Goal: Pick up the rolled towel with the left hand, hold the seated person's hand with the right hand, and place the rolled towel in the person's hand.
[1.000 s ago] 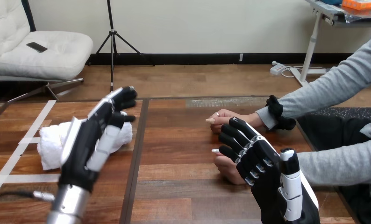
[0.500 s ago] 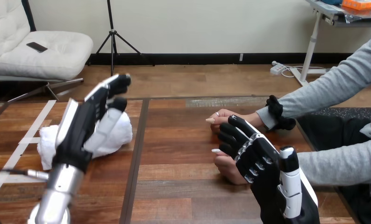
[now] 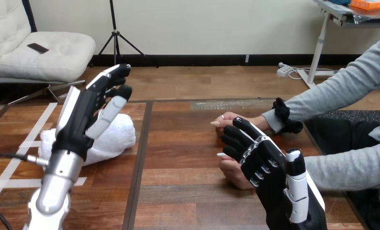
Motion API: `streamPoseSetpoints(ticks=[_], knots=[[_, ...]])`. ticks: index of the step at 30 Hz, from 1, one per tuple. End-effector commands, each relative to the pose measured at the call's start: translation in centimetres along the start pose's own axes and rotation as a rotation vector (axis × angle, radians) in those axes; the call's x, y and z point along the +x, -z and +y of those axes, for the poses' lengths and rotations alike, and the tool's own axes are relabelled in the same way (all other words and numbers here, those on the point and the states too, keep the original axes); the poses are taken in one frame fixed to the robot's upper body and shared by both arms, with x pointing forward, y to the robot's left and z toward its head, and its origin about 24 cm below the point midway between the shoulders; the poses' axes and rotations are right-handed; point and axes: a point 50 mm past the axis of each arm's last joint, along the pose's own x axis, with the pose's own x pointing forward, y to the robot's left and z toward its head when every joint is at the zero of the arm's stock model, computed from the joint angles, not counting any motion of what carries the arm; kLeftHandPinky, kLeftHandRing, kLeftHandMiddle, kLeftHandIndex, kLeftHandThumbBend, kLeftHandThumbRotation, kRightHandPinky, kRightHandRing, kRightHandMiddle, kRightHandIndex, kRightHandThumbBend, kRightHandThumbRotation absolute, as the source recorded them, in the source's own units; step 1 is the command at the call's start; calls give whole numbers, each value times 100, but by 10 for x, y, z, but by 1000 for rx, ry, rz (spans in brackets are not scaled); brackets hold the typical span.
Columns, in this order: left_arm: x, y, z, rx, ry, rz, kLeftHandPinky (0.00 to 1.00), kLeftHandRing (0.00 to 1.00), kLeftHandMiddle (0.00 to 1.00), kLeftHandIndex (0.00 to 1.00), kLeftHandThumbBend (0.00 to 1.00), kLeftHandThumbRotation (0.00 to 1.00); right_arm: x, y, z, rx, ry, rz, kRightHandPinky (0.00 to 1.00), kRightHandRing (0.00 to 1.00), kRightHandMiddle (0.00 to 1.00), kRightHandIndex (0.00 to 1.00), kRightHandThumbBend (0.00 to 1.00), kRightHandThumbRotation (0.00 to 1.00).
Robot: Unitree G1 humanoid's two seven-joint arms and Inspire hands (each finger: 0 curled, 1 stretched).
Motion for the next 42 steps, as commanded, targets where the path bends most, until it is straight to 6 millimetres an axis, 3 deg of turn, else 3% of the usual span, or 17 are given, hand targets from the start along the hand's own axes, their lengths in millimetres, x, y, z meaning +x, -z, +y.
streamPoseSetpoints(ticks=[1,21,42], knots=[[27,-14,16,98,0,-37,77,84,86,84,76,92,18,-10,1,-13,-23,-81,92,90,88,88,68,100],[50,-10,29,478,52,62,77,86,89,86,68,88,17,-10,1,-17,-17,-86,91,90,88,87,67,100],[67,-5,30,733,115,178,77,88,90,86,65,81,18,-10,0,-19,-19,-89,90,89,87,87,67,100]])
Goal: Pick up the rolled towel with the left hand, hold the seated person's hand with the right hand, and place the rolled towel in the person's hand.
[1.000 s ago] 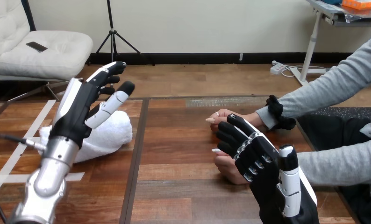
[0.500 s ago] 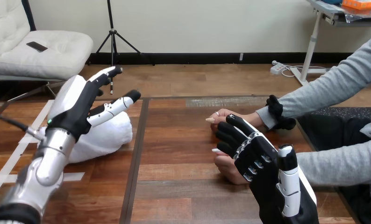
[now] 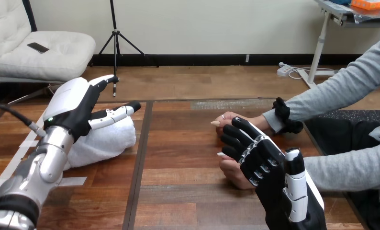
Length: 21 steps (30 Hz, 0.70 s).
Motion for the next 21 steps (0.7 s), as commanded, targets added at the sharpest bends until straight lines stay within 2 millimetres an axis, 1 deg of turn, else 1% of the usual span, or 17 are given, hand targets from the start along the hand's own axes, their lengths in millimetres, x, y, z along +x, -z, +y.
streamPoseSetpoints(ticks=[1,13,21], knots=[[21,-18,27,81,-61,-38,77,88,90,87,66,81,17,-10,-1,-17,-20,-86,89,89,87,87,66,100],[29,-19,24,151,-17,34,85,89,90,87,67,79,18,-9,-1,-12,-16,-84,89,89,87,87,68,100],[32,-19,22,159,8,83,86,90,90,88,68,77,17,-9,-1,-6,-20,-84,89,89,87,87,69,100]])
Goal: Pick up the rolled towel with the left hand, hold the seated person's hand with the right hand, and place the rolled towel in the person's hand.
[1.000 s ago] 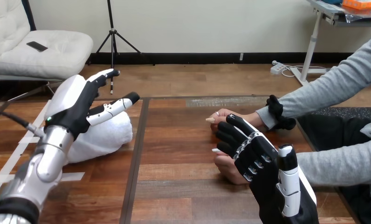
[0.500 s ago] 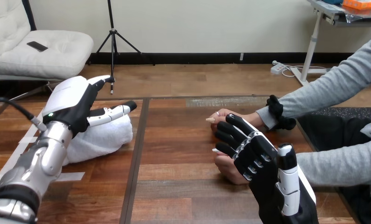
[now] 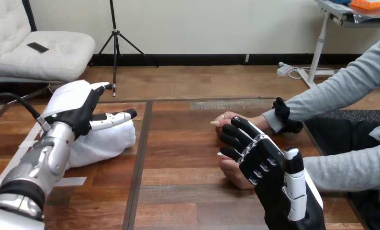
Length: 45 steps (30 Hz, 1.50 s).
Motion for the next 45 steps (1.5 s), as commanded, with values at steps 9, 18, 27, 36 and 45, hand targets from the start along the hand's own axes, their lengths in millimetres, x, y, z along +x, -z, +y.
streamPoseSetpoints(ticks=[9,18,27,36,45], knots=[[20,-21,27,29,-29,17,86,91,91,90,70,79,15,-11,-2,-13,-28,-84,89,90,87,87,68,100],[22,-22,27,64,-7,47,88,91,92,91,74,80,15,-12,-2,-23,-30,-89,89,90,87,87,67,100],[23,-21,26,143,30,83,90,93,94,92,80,82,14,-12,-2,-24,-28,-92,88,89,87,87,67,100],[24,-21,26,177,65,116,93,95,96,95,85,83,14,-12,-2,-16,-28,-92,87,89,87,87,67,100],[25,-20,26,213,100,133,95,97,98,97,91,84,14,-12,-2,-13,-28,-94,86,89,87,87,67,100]])
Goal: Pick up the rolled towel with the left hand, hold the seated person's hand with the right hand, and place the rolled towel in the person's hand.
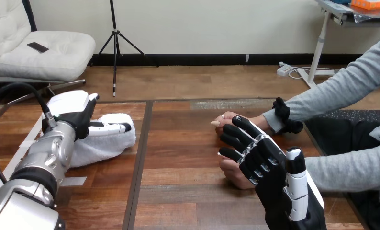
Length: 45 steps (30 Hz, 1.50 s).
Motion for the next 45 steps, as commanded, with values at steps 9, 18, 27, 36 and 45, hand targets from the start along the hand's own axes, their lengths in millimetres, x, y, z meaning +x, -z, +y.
streamPoseSetpoints(ticks=[9,18,27,36,45], knots=[[8,-19,36,70,-46,-28,97,99,99,98,97,84,13,-13,-1,-20,-27,-89,86,89,87,87,66,100],[8,-20,34,112,-15,-6,99,100,100,99,100,84,12,-14,-1,-23,-32,-88,86,89,87,87,66,100],[9,-20,31,145,3,8,100,100,100,100,100,83,12,-15,0,-18,-31,-92,87,89,87,87,66,100],[8,-21,29,164,11,10,100,100,100,100,100,79,10,-16,0,-14,-30,-97,87,89,87,87,66,100],[9,-23,28,174,15,5,100,100,100,100,100,78,9,-18,0,-20,-25,-101,87,89,86,87,67,100]])
